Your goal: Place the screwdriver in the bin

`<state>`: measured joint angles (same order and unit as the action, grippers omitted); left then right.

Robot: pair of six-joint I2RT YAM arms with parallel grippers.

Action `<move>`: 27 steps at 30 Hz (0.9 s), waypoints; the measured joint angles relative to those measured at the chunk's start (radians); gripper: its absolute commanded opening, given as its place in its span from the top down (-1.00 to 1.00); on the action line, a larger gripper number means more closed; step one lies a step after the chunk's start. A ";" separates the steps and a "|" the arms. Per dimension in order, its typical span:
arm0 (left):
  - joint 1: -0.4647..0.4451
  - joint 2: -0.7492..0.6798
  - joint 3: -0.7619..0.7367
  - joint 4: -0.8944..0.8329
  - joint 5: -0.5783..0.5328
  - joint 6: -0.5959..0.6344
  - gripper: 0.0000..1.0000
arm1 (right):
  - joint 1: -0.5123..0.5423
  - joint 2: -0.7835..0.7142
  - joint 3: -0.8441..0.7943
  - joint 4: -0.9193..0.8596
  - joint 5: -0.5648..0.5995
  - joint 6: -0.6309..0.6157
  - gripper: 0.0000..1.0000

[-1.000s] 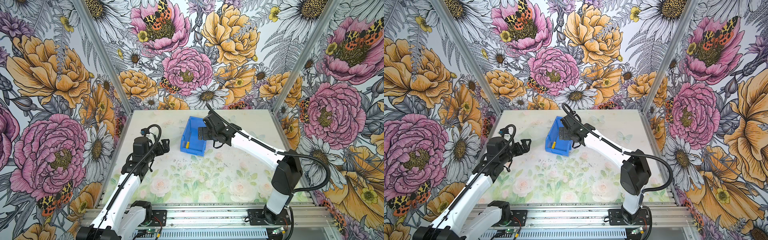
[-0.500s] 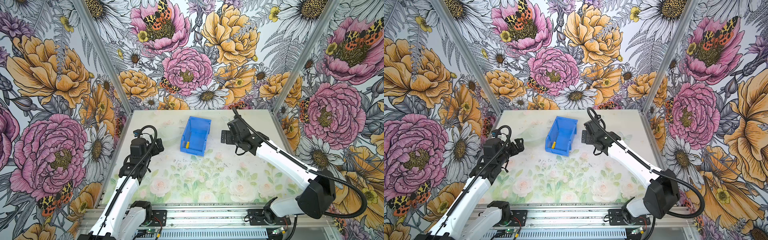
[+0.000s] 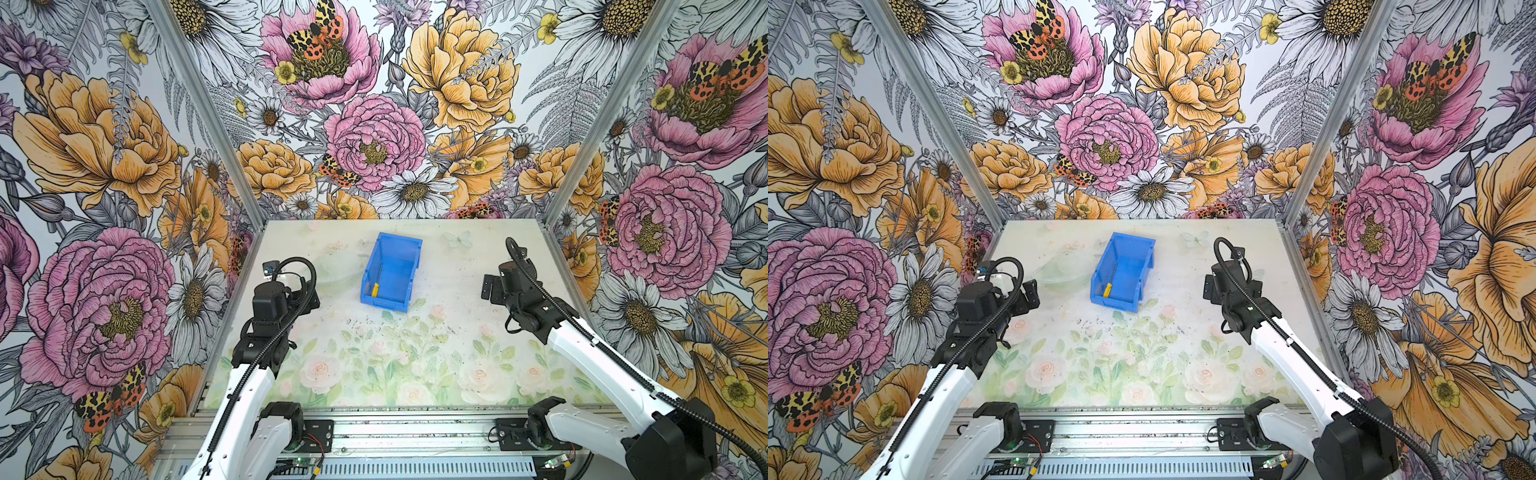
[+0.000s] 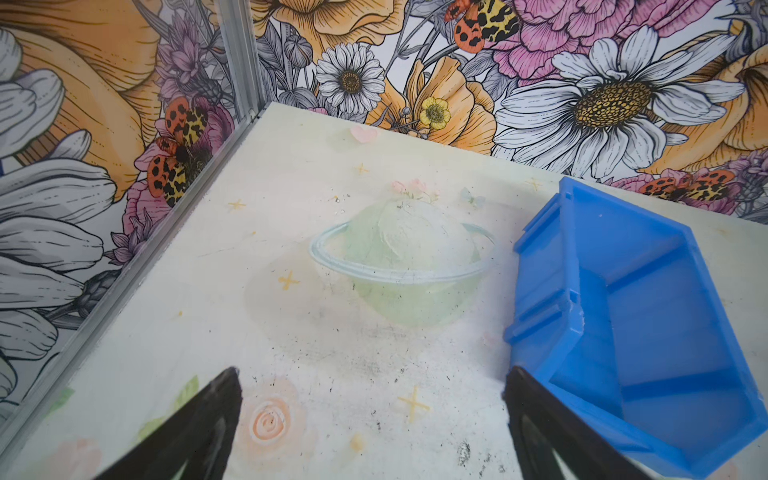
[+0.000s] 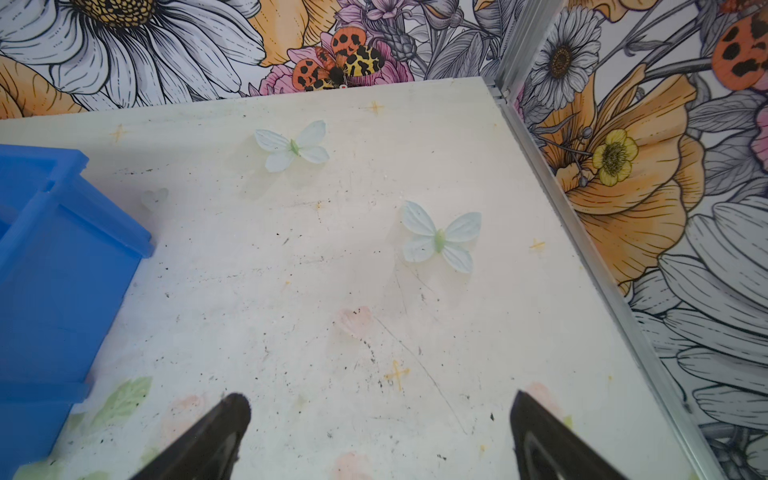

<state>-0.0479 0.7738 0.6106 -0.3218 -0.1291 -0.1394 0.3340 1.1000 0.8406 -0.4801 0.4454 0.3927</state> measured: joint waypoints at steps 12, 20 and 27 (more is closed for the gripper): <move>0.004 -0.096 -0.209 0.167 0.013 0.196 -0.97 | -0.232 -0.057 -0.227 0.315 -0.134 -0.180 -0.99; 0.032 -0.008 -0.271 0.375 0.041 0.226 -0.97 | -0.344 0.049 -0.317 0.546 -0.298 -0.254 -0.99; 0.034 0.176 -0.278 0.540 0.079 0.226 -0.97 | -0.375 0.150 -0.320 0.694 -0.392 -0.292 -0.99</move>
<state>-0.0143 0.9501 0.3325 0.2184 -0.0505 0.0868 -0.0410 1.2499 0.5205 0.2134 0.0536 0.1005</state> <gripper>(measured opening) 0.986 0.995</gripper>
